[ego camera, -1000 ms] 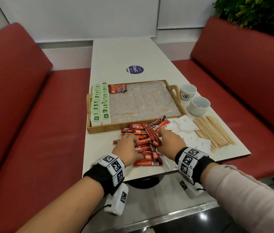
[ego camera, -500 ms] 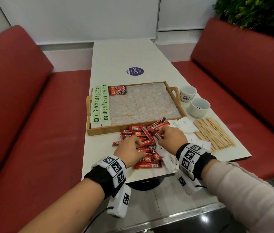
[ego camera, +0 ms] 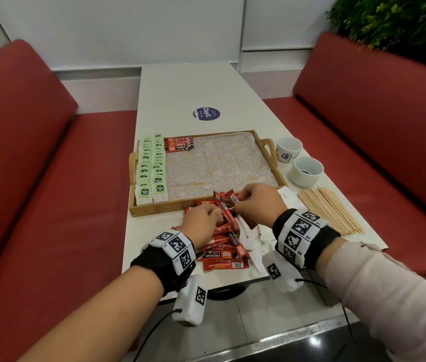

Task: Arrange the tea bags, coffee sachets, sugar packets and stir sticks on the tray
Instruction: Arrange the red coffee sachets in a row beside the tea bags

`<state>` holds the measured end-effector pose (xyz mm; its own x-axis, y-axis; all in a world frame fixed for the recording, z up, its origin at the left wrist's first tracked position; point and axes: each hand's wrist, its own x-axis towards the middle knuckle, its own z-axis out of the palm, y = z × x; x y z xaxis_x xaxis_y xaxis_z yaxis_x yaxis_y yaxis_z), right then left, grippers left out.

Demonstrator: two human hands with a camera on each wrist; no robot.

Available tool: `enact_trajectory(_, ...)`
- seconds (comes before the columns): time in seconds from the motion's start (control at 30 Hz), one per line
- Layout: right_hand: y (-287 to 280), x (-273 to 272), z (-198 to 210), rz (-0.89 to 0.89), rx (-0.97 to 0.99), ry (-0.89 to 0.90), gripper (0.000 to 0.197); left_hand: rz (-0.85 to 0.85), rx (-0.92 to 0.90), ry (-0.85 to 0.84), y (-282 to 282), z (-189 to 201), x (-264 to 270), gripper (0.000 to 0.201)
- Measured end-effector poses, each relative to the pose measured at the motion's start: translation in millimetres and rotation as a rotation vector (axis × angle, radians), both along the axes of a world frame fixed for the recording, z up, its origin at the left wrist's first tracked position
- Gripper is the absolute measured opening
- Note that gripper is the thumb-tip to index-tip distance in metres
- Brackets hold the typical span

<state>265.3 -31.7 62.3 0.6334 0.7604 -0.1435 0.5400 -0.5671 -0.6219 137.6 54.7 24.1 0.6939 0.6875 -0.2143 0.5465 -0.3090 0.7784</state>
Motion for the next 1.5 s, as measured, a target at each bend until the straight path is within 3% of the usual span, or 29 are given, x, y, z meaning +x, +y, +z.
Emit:
enact_trajectory(0.17,6.1,-5.5,0.3,0.029,0.119,0.153,0.01,0.23,-0.56,-0.263,3.5,6.2,12.5,0.04)
enact_trajectory(0.3,8.4,-8.3,-2.6,0.078,0.143,0.188,0.005,0.35,-0.757,-0.402,8.4,13.2,14.9,0.031)
enact_trajectory(0.43,12.8,-7.9,-9.4,0.081,0.141,0.163,0.012,0.374,-0.703,-0.441,12.4,15.7,17.9,0.021)
enact_trajectory(0.67,22.6,-4.8,-9.2,0.036,0.202,0.182,0.015,0.386,-0.343,-0.356,17.2,17.8,21.6,0.021)
enact_trajectory(0.8,28.8,-2.5,-3.7,0.027,0.283,0.333,0.014,0.21,-0.301,-0.226,8.2,25.6,19.7,0.042)
enact_trajectory(0.9,30.3,1.0,-3.3,0.049,0.297,0.4,0.011,0.136,-0.335,-0.232,9.0,22.0,18.7,0.063)
enact_trajectory(1.0,28.2,8.4,-1.8,0.13,0.248,0.394,0.009,0.108,-0.354,-0.233,10.9,21.6,16.9,0.056)
enact_trajectory(1.1,29.7,20.2,-5.8,0.163,0.15,0.28,0.012,0.095,-0.346,-0.232,14.3,17.0,16.8,0.041)
enact_trajectory(1.2,31.4,35.3,-15.8,0.134,-0.007,-0.026,0.013,0.107,-0.361,-0.247,16.7,10.1,17.1,0.05)
enact_trajectory(1.37,24.2,38.4,-25.7,0.233,-0.336,-0.369,0.068,0.135,-0.367,-0.249,19.5,10.4,15.2,0.027)
enact_trajectory(1.5,24.3,37.8,-32.2,0.274,-0.389,-0.558,0.065,0.14,-0.338,-0.23,22.9,6.6,14.2,0.026)
